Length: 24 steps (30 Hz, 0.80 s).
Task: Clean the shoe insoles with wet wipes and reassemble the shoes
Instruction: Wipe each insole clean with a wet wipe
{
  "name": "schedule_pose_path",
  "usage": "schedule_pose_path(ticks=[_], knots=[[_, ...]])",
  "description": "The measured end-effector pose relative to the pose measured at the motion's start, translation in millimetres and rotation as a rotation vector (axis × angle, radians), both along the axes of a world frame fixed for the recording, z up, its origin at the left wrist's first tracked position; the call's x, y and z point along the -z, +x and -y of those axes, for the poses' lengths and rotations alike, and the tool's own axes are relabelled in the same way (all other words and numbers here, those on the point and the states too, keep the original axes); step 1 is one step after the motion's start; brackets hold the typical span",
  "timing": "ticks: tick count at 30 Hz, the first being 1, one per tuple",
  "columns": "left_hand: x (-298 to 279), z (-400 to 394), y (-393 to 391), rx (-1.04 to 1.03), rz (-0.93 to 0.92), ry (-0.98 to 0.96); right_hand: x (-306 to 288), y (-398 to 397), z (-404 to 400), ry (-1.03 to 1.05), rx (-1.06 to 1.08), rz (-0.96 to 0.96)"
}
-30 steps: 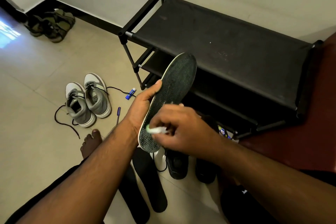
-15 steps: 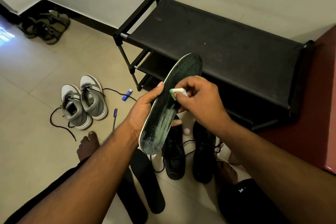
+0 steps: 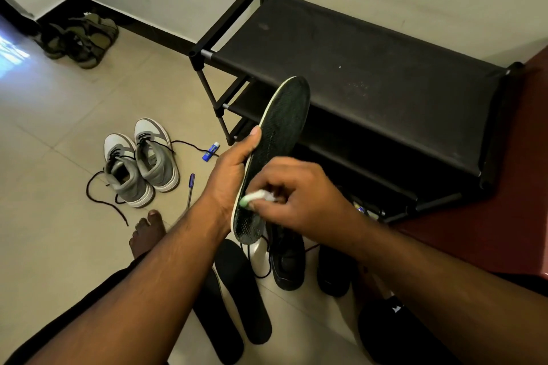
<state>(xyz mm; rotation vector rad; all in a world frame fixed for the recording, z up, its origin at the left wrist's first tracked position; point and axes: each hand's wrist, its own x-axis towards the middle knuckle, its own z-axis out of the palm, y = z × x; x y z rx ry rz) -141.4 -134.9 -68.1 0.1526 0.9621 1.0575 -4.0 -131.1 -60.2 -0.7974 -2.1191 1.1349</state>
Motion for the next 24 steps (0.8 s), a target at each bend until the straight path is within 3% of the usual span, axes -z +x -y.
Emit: schedule_pose_path(ticks=[3, 5, 13, 24], knots=[[1, 1, 5, 0.039, -0.013, 0.026, 3, 5, -12, -0.029, 0.286, -0.059], [2, 0, 5, 0.047, -0.011, 0.05, 2, 6, -14, -0.047, 0.321, -0.078], [5, -5, -4, -0.062, -0.081, 0.043, 5, -8, 18, 0.179, -0.193, 0.011], [9, -9, -14, -0.133, -0.037, 0.089, 2, 8, -5, 0.306, -0.338, 0.262]])
